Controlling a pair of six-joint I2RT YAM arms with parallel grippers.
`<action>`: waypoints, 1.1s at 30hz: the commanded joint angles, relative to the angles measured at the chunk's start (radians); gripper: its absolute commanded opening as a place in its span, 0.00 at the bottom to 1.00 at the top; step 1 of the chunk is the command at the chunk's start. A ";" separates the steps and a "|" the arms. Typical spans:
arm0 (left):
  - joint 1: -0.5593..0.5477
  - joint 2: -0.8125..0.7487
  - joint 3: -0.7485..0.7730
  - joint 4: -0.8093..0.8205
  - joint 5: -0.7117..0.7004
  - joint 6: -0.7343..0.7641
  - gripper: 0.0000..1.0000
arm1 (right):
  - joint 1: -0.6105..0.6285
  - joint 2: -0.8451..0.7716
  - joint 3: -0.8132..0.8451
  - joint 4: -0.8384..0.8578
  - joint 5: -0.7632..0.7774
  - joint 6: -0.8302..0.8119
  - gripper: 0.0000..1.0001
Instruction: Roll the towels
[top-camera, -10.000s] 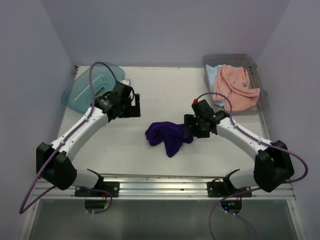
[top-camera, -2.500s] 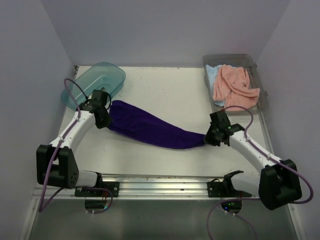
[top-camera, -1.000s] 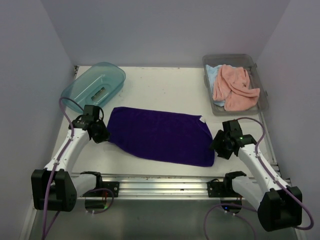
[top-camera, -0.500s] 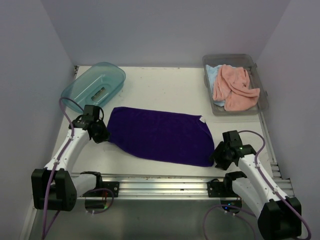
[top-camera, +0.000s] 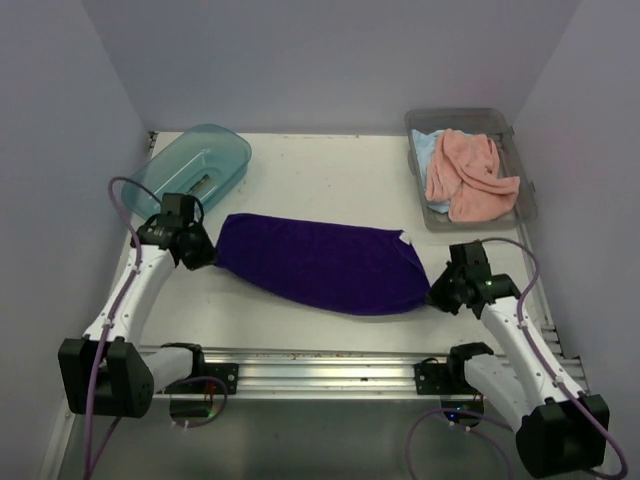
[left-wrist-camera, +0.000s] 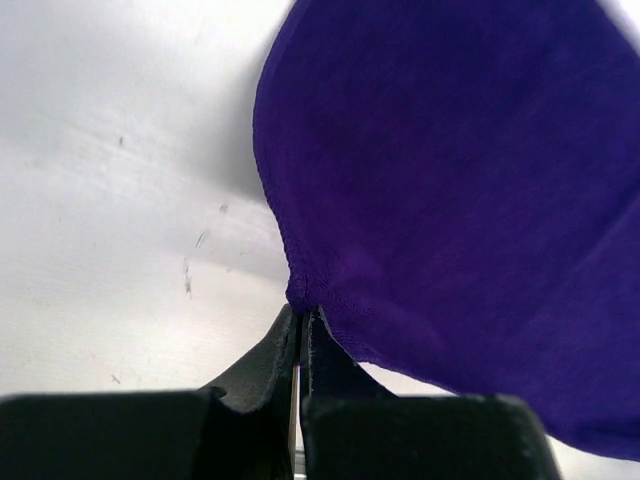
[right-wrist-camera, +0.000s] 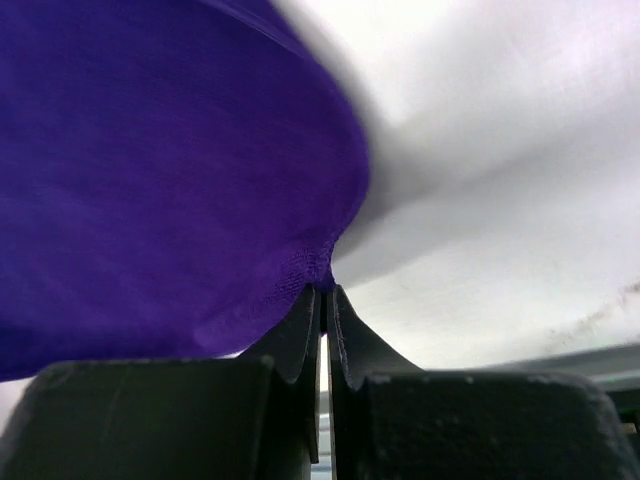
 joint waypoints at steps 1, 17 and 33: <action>0.003 0.013 0.205 -0.010 -0.034 0.032 0.00 | -0.002 0.045 0.225 0.024 0.100 -0.102 0.00; 0.003 0.066 0.805 -0.122 -0.101 0.095 0.00 | -0.003 0.144 0.930 -0.101 0.263 -0.308 0.00; 0.003 -0.164 0.581 -0.122 -0.012 0.087 0.00 | -0.003 -0.074 0.727 -0.225 0.204 -0.311 0.00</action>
